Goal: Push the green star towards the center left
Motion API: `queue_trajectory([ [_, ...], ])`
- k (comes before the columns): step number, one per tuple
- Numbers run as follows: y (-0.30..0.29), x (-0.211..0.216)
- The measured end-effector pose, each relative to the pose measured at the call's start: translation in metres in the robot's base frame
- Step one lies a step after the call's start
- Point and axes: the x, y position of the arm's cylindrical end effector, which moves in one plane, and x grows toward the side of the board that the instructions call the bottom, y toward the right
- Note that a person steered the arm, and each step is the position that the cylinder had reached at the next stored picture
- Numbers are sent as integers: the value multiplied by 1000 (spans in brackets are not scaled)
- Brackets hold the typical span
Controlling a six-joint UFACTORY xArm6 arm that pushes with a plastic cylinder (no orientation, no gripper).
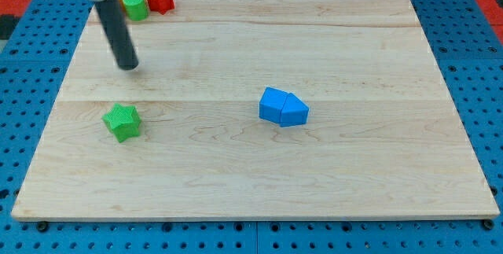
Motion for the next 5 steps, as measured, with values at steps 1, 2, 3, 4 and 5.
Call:
queue_trajectory([
  [1, -8, 67],
  [2, -9, 128],
  [3, 6, 167],
  [4, 20, 163],
  [5, 7, 123],
])
